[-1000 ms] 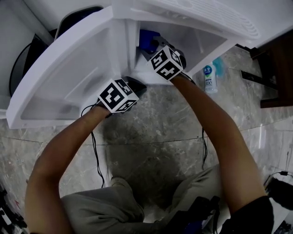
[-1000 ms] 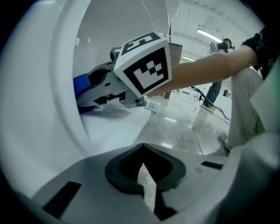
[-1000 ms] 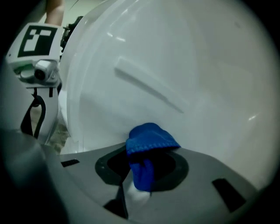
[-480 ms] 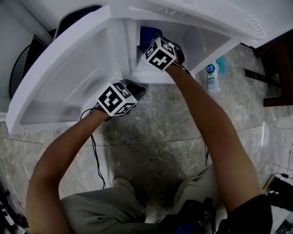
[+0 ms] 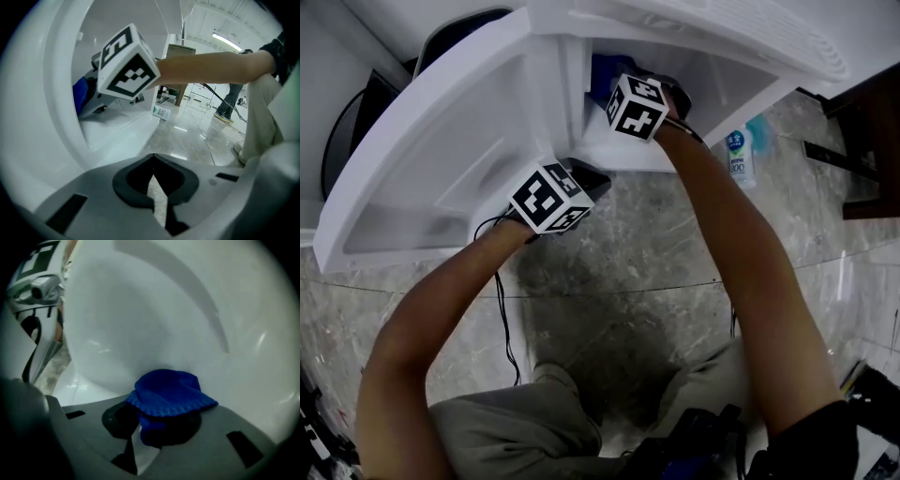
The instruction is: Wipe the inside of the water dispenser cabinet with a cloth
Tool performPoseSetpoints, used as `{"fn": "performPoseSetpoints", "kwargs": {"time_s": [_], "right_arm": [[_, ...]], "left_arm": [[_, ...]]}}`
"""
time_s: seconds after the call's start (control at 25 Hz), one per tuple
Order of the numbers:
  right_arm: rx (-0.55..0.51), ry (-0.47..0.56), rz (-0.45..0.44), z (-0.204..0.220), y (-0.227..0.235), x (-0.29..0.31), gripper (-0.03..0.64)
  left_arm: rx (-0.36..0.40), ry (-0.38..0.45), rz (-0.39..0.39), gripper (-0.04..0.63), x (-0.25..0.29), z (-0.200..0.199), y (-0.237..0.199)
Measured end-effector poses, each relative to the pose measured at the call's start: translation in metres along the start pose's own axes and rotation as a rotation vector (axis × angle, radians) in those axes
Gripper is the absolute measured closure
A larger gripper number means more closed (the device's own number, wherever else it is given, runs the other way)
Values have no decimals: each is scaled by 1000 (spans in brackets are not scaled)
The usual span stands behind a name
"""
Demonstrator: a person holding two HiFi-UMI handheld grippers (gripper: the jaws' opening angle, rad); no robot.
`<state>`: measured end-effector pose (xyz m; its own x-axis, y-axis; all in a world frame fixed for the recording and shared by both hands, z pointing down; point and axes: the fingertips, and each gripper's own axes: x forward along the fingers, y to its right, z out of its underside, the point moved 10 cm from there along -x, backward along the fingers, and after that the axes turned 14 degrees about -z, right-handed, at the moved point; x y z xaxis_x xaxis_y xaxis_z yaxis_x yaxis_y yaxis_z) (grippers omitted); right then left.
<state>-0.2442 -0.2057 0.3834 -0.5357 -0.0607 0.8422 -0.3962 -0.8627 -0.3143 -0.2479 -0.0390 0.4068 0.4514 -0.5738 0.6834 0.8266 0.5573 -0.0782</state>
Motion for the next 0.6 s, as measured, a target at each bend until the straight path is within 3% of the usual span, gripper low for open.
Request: {"fn": "performPoseSetpoints", "kwargs": {"time_s": [0.08, 0.2, 0.44, 0.52, 0.6], "right_arm": [[73, 4, 38, -1, 8, 3, 528], [102, 25, 39, -1, 6, 2, 528], [-68, 44, -141, 1, -12, -10, 526], [-57, 22, -113, 1, -9, -7, 528], [59, 2, -16, 0, 3, -1, 528]], "left_arm": [[-2, 5, 3, 591, -1, -1, 2], [0, 3, 5, 591, -4, 0, 3], [3, 2, 5, 591, -3, 1, 3], [11, 8, 5, 591, -3, -1, 4], [32, 18, -5, 591, -6, -6, 4]]}}
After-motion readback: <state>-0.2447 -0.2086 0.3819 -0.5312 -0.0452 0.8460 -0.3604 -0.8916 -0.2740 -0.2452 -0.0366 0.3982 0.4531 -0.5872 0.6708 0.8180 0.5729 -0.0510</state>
